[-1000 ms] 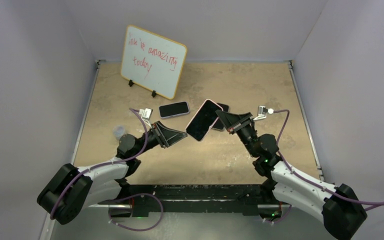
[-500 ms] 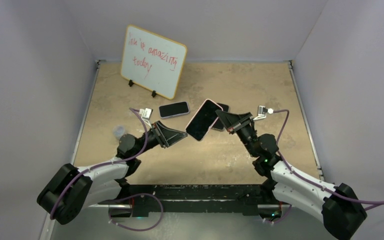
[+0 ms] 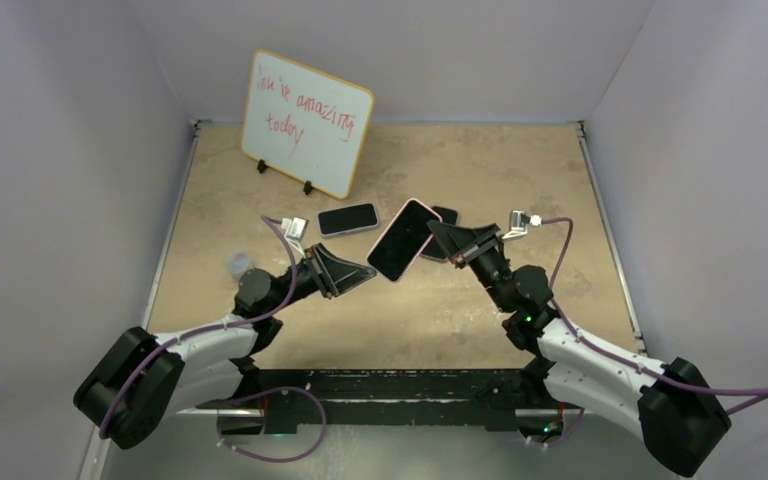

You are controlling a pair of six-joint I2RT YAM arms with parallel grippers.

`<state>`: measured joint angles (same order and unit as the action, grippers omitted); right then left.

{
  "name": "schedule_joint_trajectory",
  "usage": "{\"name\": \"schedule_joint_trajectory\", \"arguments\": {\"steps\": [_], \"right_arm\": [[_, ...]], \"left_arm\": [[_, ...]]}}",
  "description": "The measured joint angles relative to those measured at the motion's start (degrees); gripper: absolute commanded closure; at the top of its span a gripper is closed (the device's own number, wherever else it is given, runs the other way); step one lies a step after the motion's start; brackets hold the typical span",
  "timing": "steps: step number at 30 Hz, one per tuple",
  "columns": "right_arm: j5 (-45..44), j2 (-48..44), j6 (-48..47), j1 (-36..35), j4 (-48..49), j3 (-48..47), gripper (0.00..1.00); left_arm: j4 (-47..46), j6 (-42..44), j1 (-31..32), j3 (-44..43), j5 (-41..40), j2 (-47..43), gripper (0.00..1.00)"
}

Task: Take the phone out of the phone case
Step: Remove the phone case from the phone.

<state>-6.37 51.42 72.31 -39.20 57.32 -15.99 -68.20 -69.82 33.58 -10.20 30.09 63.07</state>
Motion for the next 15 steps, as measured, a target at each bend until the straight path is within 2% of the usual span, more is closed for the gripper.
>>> {"name": "schedule_joint_trajectory", "arguments": {"steps": [3, 8, 15], "right_arm": [[0.5, 0.0, 0.7, 0.1, 0.1, 0.0, 1.0], [1.7, 0.6, 2.3, 0.4, 1.5, 0.0, 1.0], [3.2, 3.8, 6.3, 1.1, 6.5, 0.0, 1.0]], "left_arm": [[-0.3, 0.3, 0.2, 0.0, 0.2, 0.0, 0.88], [-0.8, 0.7, 0.2, -0.3, 0.7, -0.1, 0.88], [0.5, 3.5, 0.2, -1.7, 1.1, -1.6, 0.72]]}}
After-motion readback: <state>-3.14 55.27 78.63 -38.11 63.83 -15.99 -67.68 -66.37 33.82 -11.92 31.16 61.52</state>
